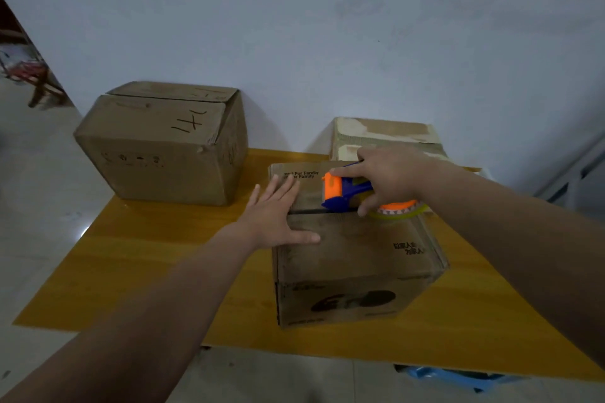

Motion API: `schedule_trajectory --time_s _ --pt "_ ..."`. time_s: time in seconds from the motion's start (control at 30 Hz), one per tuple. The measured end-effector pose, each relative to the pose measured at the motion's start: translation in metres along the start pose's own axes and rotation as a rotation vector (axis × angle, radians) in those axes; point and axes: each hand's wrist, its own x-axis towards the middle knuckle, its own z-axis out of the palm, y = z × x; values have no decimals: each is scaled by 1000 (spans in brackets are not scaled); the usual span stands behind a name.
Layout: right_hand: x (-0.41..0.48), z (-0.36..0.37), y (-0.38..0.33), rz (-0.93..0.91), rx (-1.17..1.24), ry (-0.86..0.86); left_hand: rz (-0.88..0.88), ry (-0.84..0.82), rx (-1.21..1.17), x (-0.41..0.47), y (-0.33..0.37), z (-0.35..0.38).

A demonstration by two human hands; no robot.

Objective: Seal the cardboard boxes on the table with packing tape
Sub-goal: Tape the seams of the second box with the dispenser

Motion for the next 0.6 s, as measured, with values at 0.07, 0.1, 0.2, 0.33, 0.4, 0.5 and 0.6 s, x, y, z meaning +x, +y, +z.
schedule_trajectory --time_s 0.07,0.1,0.2,0.33,0.4,0.5,0.6 --pt "0 -1 3 -6 32 3 1 -2 1 2 -3 -1" --pt "1 -1 3 -11 36 11 0 8 -2 2 -4 -2" --pt "6 -8 6 -29 -16 78 -4 17 3 3 -6 -6" --pt "11 -16 8 -89 -40 110 -27 -3 40 1 -6 -9" --pt "0 -9 15 -115 -37 61 -40 -14 65 -2 -9 -10" --pt "-33 7 51 -30 -85 15 -54 -37 94 -5 -19 -13" --pt "-60 25 84 62 -149 -13 -63 -78 130 -4 -16 -12"
